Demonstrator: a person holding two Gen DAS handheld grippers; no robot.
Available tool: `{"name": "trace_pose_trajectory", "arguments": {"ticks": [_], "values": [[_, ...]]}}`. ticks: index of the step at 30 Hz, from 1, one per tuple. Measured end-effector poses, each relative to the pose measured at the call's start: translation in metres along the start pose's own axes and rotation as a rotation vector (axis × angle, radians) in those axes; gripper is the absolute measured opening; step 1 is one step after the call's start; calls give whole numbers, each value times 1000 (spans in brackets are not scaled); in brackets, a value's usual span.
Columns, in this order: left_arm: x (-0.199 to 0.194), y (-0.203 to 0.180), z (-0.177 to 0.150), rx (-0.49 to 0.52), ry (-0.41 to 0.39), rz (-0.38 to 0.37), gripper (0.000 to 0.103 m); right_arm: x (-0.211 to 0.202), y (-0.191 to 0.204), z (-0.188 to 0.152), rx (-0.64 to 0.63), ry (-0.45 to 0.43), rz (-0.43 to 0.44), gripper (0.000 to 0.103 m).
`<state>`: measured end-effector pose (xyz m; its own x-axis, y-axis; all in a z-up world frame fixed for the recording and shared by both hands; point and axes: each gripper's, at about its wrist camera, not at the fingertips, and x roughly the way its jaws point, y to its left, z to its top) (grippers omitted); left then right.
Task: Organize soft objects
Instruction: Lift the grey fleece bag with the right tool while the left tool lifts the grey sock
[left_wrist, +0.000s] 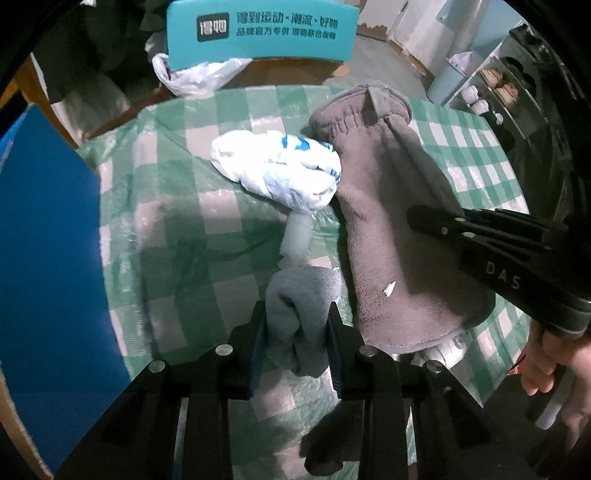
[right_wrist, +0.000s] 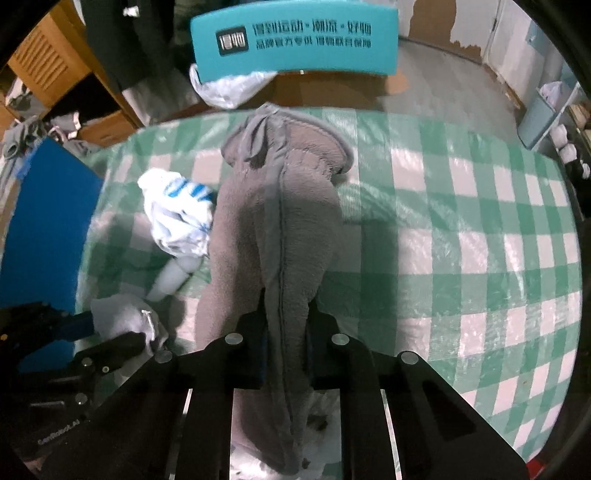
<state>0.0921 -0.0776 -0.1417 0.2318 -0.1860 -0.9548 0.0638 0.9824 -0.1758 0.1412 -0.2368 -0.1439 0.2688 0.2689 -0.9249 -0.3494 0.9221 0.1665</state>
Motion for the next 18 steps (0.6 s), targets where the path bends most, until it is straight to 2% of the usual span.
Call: {"name": "trace_pose_trajectory", "arguments": {"ticks": [18], "values": [[-51, 1, -10, 34, -99, 48, 29, -52, 19, 3, -11, -114, 13, 12]]}}
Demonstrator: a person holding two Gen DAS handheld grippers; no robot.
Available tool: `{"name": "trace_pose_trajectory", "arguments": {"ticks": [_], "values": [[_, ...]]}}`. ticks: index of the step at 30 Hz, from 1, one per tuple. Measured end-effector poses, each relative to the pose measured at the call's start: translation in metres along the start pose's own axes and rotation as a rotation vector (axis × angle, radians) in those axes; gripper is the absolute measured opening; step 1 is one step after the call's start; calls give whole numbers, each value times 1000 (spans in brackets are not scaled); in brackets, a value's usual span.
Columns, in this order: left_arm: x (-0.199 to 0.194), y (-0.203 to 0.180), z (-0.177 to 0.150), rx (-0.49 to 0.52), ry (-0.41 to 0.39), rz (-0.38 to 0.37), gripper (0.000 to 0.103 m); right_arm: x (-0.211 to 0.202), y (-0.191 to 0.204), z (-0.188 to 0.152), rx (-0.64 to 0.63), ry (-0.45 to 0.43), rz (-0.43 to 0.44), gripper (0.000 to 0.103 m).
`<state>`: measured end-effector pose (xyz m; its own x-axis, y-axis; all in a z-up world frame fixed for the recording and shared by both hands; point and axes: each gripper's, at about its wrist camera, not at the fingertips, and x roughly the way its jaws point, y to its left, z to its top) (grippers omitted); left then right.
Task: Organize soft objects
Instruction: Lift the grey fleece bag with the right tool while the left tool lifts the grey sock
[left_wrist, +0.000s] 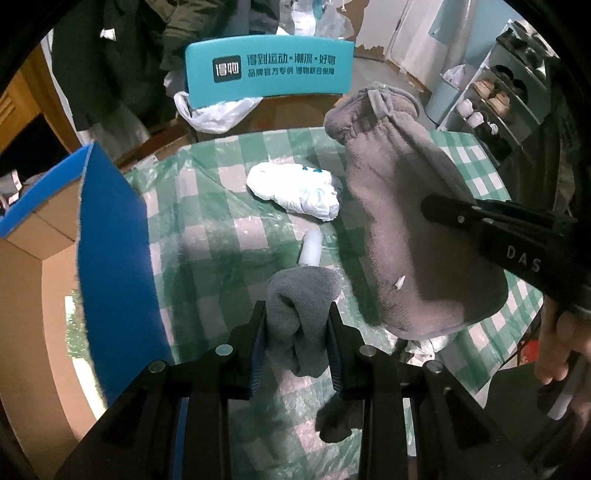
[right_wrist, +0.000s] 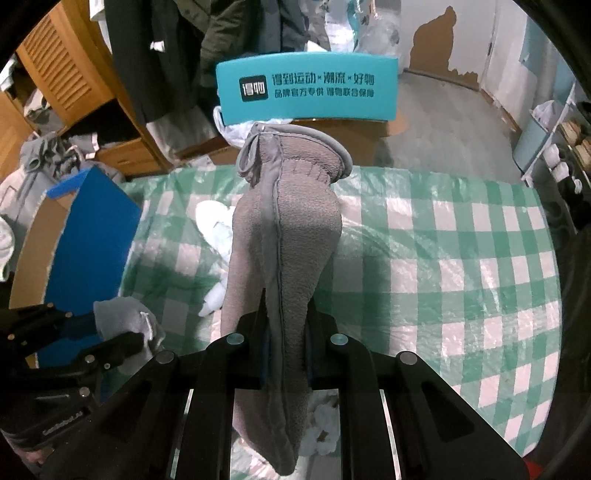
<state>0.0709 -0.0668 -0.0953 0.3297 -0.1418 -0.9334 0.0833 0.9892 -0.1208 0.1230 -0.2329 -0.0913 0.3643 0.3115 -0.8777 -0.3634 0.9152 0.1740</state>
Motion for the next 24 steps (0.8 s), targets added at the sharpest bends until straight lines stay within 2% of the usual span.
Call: {"name": "trace_pose_trajectory", "arguments": {"ticks": [24], "values": [[-46, 3, -10, 39, -85, 26, 29, -64, 17, -6, -36, -106, 23, 12]]}}
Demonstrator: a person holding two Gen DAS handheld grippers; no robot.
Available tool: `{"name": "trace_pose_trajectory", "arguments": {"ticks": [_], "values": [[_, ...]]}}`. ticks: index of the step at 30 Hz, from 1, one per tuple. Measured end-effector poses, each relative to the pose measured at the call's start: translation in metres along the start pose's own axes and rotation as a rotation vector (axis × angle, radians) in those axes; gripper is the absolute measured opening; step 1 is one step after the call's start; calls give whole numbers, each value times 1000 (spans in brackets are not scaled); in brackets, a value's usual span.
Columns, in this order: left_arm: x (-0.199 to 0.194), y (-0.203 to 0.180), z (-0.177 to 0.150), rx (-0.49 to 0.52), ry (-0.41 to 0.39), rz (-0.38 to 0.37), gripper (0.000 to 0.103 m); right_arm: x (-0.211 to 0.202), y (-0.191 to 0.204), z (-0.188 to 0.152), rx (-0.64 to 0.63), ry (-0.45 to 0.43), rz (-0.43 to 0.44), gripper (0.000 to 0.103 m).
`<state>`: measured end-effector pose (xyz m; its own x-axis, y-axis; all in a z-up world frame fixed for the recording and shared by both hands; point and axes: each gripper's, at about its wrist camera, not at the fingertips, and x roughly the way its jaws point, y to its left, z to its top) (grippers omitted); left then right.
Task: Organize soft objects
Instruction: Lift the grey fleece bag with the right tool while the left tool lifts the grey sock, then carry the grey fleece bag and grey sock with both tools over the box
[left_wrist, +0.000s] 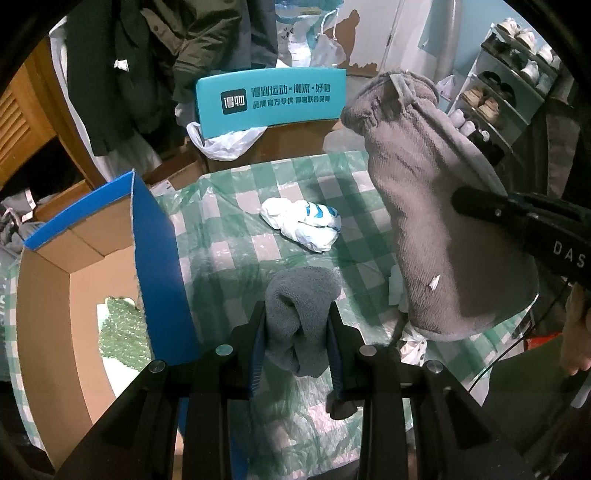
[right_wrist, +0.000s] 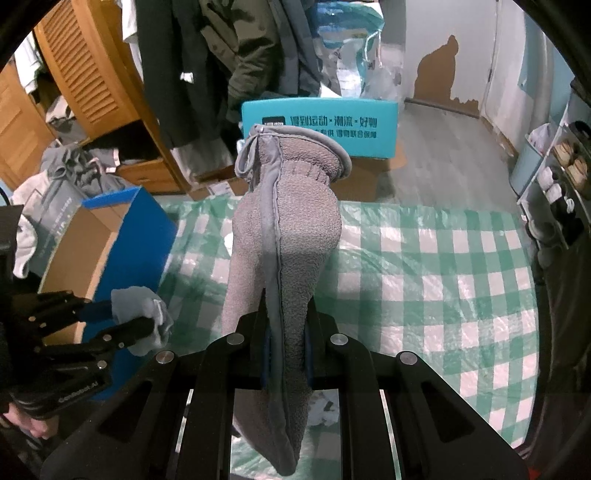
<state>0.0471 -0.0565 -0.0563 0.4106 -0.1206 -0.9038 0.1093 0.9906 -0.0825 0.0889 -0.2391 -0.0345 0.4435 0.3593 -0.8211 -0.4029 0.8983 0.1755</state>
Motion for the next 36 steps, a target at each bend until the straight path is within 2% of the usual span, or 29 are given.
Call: {"name": "trace_pose_trajectory", "arguments": {"ticks": [14, 21, 36], "values": [[-16, 10, -4, -12, -23, -2, 29, -22, 3, 9, 32, -50, 52, 12], [-28, 14, -6, -11, -44, -2, 29, -30, 15, 14, 8, -68, 73, 12], [-60, 39, -12, -25, -113, 54, 29, -38, 49, 20, -60, -73, 116, 12]]}}
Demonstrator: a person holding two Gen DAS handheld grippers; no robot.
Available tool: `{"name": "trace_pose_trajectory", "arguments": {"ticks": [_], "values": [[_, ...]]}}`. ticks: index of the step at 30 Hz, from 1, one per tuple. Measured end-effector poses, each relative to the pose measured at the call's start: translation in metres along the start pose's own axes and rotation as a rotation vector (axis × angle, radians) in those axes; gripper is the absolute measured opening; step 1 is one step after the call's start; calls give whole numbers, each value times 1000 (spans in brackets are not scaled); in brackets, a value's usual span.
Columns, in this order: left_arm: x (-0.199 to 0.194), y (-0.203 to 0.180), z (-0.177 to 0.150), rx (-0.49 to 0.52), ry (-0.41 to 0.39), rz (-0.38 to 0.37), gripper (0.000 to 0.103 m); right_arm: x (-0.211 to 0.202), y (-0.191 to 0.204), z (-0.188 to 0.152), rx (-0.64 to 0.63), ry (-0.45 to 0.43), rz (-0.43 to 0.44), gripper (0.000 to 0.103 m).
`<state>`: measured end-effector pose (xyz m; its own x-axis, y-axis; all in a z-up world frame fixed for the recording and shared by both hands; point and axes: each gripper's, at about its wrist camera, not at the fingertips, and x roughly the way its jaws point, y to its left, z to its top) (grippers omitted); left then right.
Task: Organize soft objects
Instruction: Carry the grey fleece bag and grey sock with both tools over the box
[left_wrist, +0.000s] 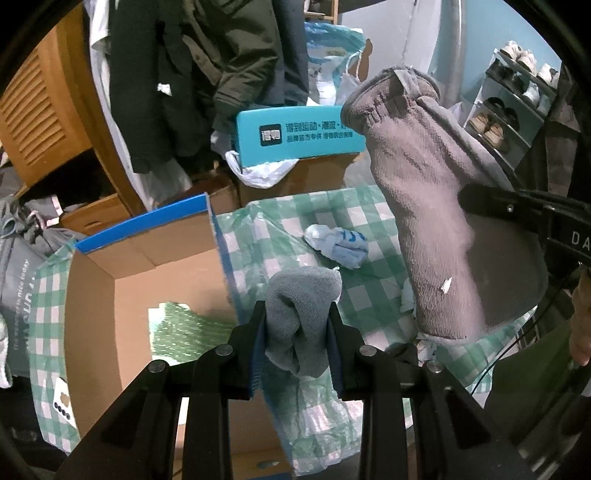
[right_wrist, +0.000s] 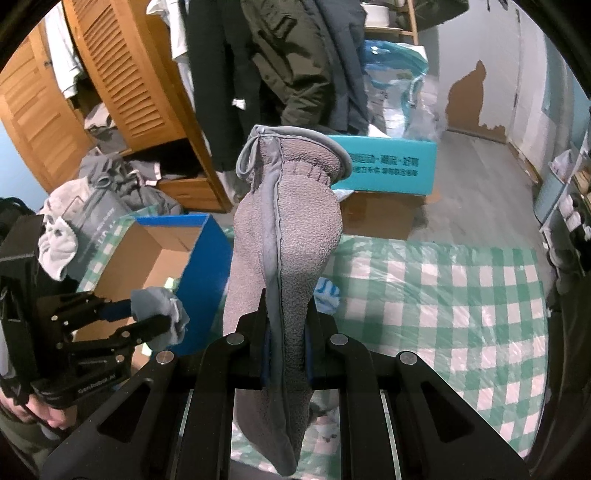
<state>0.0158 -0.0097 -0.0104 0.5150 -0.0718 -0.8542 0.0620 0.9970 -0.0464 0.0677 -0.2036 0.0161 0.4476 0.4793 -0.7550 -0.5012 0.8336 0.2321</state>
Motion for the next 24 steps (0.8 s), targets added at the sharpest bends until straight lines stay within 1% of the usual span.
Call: {"name": "trace_pose_trajectory", "arguments": {"ticks": [10, 24], "values": [[-14, 22, -5, -25, -27, 27, 29, 9, 32, 8, -47, 14, 40, 12], [-25, 64, -17, -98, -48, 58, 29, 25, 78, 23, -99, 33, 100, 12]]}}
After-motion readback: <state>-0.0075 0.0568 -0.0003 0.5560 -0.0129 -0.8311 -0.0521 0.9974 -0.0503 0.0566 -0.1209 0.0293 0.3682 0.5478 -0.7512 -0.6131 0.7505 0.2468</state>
